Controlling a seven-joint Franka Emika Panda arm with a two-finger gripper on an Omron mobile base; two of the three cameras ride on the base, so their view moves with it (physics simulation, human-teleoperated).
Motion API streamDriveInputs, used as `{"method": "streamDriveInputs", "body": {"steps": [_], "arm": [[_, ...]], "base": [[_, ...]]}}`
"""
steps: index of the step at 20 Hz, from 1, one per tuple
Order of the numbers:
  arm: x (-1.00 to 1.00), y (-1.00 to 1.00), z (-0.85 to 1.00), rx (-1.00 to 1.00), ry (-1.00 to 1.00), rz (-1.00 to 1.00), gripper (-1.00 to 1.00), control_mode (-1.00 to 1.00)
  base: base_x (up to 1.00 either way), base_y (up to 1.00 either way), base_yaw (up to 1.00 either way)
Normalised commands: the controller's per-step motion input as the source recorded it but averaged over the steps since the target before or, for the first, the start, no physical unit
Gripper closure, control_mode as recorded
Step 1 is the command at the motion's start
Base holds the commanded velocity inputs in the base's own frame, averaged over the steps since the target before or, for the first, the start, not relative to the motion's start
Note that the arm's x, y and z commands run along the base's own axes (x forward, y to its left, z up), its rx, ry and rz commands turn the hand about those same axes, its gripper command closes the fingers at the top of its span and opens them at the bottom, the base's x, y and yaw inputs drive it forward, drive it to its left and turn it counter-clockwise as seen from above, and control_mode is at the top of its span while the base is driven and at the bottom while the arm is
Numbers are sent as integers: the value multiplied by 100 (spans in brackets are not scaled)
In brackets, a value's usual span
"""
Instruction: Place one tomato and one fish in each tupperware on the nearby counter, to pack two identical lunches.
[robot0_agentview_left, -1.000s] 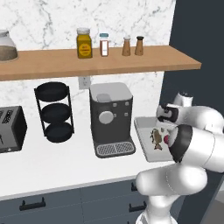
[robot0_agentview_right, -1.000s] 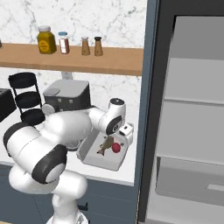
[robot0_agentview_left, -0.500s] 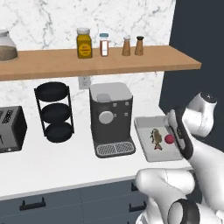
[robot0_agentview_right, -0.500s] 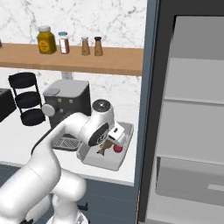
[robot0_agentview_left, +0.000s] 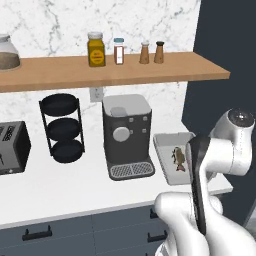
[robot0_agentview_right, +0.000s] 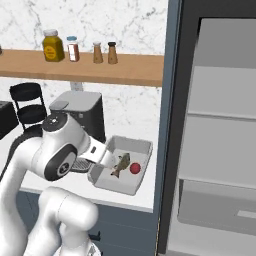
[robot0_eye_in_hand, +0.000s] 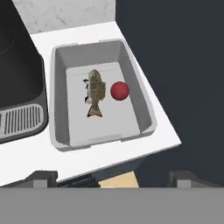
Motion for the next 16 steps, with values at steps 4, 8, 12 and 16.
{"method": "streamDriveInputs", "body": {"steps": [4, 8, 12, 16], "arm": [[-80, 43, 50, -12, 0, 11, -100, -100], [-10, 19, 12, -4, 7, 4, -100, -100], [-5, 0, 0, 0, 0, 0, -100, 100], [0, 0, 0, 0, 0, 0, -100, 100]], "base": [[0, 0, 0], [0, 0, 0], [-70, -14, 4], [-100, -61, 1]]}}
